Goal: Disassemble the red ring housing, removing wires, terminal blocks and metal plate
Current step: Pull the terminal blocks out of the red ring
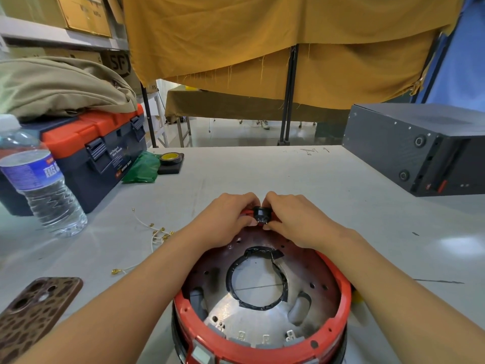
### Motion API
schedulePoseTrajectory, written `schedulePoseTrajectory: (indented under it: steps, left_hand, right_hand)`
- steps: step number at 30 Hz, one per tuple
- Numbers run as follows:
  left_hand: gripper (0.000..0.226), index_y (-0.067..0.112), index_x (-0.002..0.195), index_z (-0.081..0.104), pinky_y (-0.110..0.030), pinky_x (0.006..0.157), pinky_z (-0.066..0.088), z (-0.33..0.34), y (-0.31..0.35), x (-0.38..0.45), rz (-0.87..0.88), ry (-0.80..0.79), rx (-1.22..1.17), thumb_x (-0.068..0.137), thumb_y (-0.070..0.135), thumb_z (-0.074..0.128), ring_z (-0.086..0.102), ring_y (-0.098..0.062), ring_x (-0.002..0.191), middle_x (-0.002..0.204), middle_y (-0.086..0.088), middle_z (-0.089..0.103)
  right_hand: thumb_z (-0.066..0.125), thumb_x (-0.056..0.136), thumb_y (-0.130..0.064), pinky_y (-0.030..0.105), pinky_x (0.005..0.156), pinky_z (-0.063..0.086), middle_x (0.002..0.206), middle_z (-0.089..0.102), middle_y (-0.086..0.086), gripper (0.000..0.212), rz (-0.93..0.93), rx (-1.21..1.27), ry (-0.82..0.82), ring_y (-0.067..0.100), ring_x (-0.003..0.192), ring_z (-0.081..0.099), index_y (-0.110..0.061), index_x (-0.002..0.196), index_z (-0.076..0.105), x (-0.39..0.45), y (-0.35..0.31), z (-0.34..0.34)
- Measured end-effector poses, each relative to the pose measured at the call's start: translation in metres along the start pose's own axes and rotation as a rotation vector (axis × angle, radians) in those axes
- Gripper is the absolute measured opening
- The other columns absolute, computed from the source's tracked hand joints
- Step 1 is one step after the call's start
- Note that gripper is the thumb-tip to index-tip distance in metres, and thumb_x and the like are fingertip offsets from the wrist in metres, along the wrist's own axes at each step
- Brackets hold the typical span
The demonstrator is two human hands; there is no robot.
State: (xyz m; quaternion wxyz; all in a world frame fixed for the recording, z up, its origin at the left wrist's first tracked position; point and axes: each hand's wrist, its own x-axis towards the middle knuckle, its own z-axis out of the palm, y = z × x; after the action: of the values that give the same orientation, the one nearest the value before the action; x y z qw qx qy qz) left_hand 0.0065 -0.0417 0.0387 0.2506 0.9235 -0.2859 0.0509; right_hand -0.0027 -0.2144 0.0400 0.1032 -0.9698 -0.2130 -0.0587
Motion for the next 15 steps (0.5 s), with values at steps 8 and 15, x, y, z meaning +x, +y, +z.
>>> schedulePoseTrajectory:
  steps: [8, 15]
  left_hand:
    - [0.02, 0.022, 0.1, 0.056, -0.01, 0.066, 0.041, 0.0002, 0.0013, -0.0018, -0.012, 0.134, -0.182, 0.086, 0.007, 0.06, 0.059, -0.001, 0.073, 0.084, 0.005, 0.068]
    - [0.025, 0.02, 0.095, 0.059, -0.007, 0.079, 0.041, -0.0033, 0.0033, -0.0048, 0.028, 0.225, -0.231, 0.08, -0.001, 0.06, 0.057, 0.011, 0.083, 0.086, 0.014, 0.065]
  right_hand:
    - [0.059, 0.088, -0.016, 0.041, 0.072, 0.049, 0.084, 0.06, 0.0, 0.028, 0.002, 0.299, 0.132, 0.025, 0.076, 0.057, -0.027, 0.097, 0.035, -0.0029, 0.0044, -0.0009]
    - [0.065, 0.084, -0.021, 0.029, 0.08, 0.051, 0.091, 0.066, -0.005, 0.02, -0.067, 0.441, 0.2, 0.013, 0.083, 0.062, -0.025, 0.095, 0.05, -0.0086, 0.0006, -0.0035]
